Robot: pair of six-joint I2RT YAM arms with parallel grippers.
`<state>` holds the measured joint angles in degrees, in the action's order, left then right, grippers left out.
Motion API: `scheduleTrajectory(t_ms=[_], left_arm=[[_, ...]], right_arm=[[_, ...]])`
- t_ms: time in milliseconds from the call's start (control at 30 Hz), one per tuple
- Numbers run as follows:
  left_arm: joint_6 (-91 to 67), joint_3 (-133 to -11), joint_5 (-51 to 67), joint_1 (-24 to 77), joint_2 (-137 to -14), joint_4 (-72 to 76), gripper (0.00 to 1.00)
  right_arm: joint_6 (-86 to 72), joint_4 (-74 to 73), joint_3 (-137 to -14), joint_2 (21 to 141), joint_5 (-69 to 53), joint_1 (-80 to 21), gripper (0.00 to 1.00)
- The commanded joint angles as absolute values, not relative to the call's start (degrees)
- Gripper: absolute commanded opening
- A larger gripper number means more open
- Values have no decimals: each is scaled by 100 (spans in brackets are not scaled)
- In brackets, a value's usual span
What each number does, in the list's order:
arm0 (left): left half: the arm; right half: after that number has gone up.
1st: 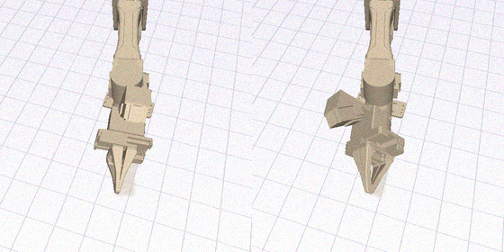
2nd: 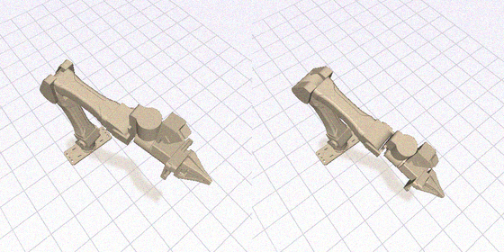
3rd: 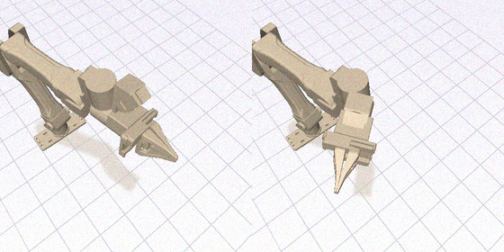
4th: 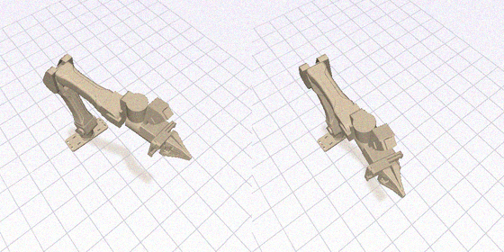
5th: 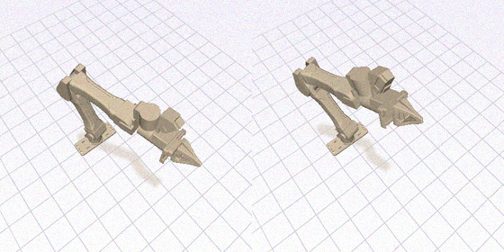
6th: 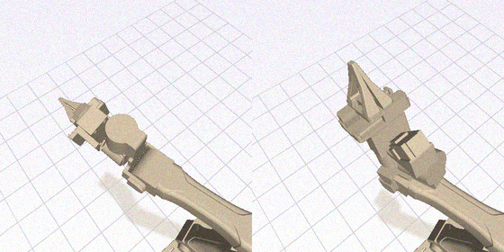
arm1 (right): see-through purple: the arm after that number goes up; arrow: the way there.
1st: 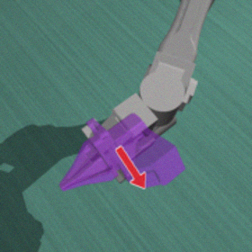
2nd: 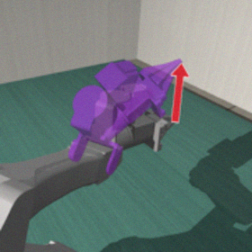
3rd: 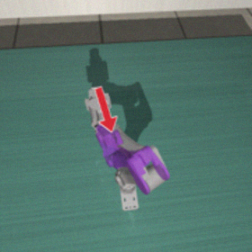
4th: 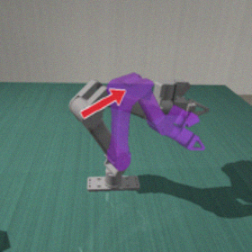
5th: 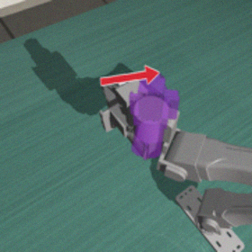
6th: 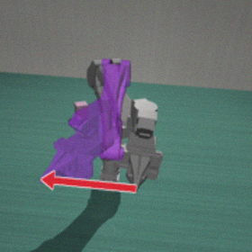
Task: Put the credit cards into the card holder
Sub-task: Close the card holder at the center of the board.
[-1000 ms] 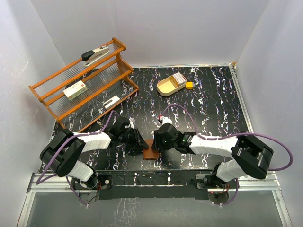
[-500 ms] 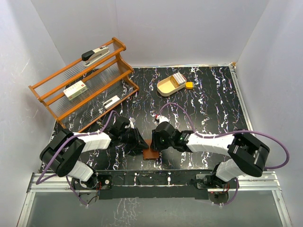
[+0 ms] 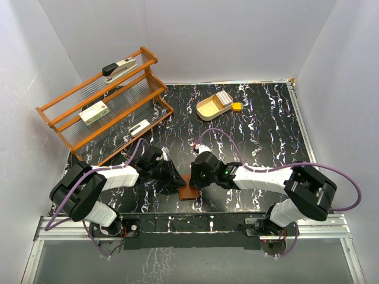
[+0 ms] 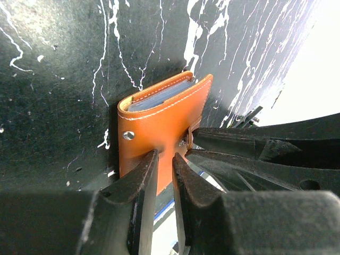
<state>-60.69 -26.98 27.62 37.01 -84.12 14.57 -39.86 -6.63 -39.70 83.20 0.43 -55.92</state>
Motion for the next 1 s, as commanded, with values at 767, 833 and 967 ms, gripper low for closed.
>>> scheduleTrajectory(t_ms=[767,833,967], left_arm=[[-5945,-2526,2284,3814,-8404,712,20],[-5950,-2524,2293,3814,-8403,727,20],[-5950,-2528,2309,3814,-8422,749,20]], right_arm=[[-3824,-1073,-4213,7787,85,-5573,21],[-3874,-932,-4109,7799,71,-5544,16],[-3942,-717,-3971,7852,-27,-5493,13]])
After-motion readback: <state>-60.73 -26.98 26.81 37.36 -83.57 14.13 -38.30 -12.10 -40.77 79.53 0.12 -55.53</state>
